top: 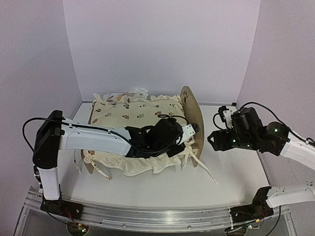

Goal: Set up the pet bed

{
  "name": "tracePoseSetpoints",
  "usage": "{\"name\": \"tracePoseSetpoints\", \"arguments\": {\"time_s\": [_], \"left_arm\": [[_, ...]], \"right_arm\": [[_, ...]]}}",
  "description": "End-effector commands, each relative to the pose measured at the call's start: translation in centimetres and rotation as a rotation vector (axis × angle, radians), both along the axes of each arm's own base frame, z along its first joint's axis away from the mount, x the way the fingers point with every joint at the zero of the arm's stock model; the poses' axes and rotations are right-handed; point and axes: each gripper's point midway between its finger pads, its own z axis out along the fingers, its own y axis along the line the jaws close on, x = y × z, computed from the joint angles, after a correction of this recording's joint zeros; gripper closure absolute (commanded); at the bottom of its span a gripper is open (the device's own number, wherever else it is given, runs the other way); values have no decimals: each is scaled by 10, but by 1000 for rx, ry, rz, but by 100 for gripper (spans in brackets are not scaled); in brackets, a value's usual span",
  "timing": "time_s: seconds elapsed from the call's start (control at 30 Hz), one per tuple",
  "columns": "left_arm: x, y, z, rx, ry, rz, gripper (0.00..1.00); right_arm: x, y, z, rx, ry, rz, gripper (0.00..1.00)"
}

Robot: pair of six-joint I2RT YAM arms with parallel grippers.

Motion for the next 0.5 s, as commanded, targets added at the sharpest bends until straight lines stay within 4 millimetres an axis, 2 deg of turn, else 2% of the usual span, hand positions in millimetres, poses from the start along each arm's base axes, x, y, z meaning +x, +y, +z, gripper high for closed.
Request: {"name": "tracePoseSetpoints", "arguments": {"time_s": [0.0,0.17,0.47], "left_arm": [[17,30,73,-204,4,52,96],[14,46,87,-248,14,47,96],[8,60,100,-321,38,27,96]], "right_arm": [[-15,33,0,123,51,157,34],[-20,51,0,183,76,224,45],[-18,84,4,209,102,348,49]]}}
